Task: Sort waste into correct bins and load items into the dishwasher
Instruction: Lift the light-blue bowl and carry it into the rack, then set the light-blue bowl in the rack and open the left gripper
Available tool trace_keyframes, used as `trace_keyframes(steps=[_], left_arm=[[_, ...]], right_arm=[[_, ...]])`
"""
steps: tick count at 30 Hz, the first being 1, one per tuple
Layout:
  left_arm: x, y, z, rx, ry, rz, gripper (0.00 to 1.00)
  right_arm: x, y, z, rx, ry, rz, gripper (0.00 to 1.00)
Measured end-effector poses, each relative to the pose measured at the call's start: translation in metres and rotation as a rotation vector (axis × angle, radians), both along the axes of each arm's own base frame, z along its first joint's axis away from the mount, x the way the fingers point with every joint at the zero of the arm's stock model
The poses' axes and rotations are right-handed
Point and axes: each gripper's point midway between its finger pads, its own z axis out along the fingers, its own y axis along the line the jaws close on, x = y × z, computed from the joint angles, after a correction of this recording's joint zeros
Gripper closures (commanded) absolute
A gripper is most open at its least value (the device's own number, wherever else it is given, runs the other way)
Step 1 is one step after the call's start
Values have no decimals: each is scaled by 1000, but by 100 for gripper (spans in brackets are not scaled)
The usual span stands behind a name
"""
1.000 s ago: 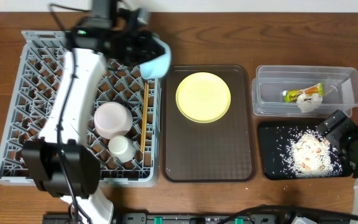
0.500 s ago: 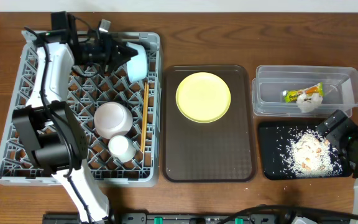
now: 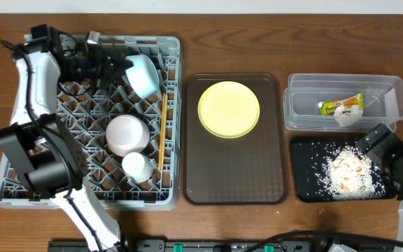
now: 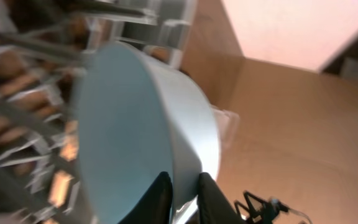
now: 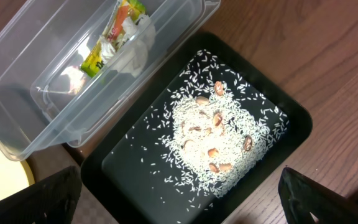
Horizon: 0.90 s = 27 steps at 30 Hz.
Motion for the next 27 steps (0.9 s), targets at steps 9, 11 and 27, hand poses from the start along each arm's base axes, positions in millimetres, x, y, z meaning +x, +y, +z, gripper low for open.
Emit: trace_keyframes(steps=[9,11,27], left_arm=[[-20,56,-51,195,181,94,63],[-24,62,-56,222,202,101,57],[-55,49,75,624,-77,179,90]], right_arm=[[0,0,0,0,0,0,1],[0,0,0,0,0,0,1],[0,0,0,0,0,0,1]])
